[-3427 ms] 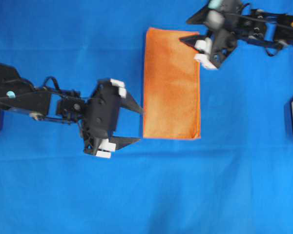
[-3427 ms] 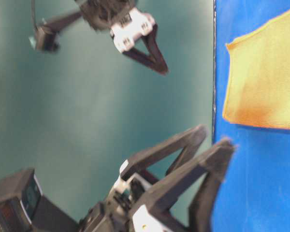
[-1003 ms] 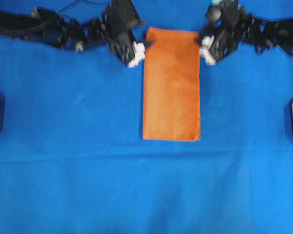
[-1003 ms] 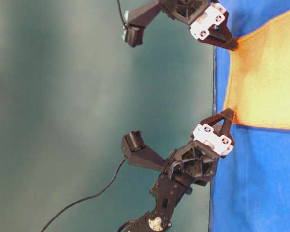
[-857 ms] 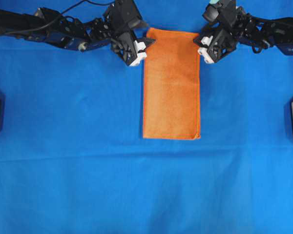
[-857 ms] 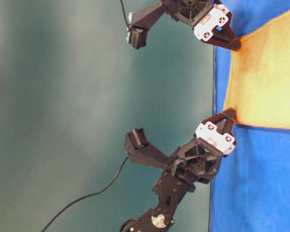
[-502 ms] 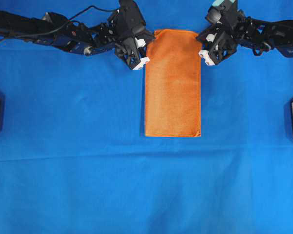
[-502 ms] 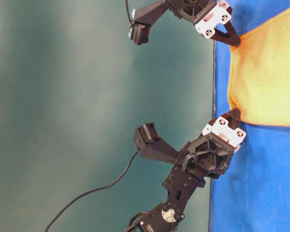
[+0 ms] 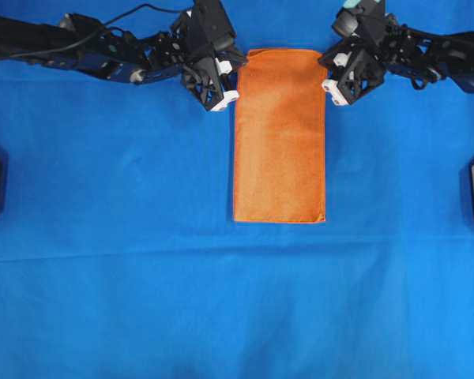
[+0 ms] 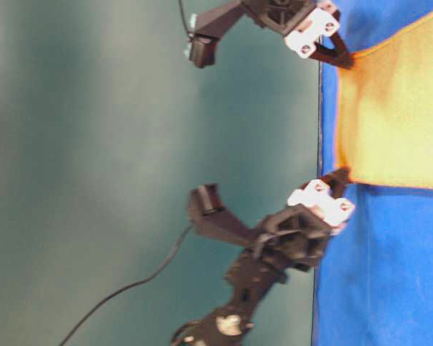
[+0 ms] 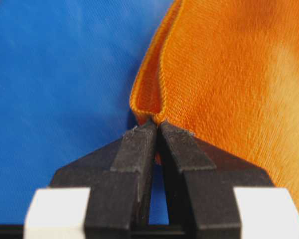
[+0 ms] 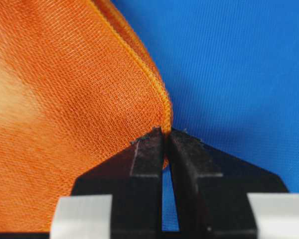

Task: Fold the orange towel.
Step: 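Pull the top corners down toward the bottom edge, folding again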

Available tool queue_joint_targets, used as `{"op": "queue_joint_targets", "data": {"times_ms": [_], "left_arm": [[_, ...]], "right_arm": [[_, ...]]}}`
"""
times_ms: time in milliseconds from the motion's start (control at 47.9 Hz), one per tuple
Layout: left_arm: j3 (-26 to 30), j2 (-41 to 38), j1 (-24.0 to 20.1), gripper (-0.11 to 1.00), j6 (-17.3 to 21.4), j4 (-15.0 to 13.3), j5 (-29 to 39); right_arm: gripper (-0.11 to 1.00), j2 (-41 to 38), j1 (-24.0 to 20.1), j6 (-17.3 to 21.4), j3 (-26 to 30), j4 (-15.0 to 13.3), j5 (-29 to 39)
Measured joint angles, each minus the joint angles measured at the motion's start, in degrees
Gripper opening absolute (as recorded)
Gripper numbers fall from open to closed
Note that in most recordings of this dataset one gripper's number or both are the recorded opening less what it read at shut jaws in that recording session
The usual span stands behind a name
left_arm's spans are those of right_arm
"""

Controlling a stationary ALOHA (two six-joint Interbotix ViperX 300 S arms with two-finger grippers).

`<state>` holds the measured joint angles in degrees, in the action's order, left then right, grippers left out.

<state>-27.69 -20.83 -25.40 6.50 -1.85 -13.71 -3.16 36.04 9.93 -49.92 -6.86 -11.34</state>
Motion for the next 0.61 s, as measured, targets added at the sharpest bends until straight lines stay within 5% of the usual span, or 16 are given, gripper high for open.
{"op": "queue_joint_targets", "data": {"times_ms": [606], "left_arm": [[-2.3,6.1,1.7,0.01,2.5,0.1,4.4]], "right_arm": [[0.04,5.0,-2.3,0.1,-0.4,0.0,3.3]]}}
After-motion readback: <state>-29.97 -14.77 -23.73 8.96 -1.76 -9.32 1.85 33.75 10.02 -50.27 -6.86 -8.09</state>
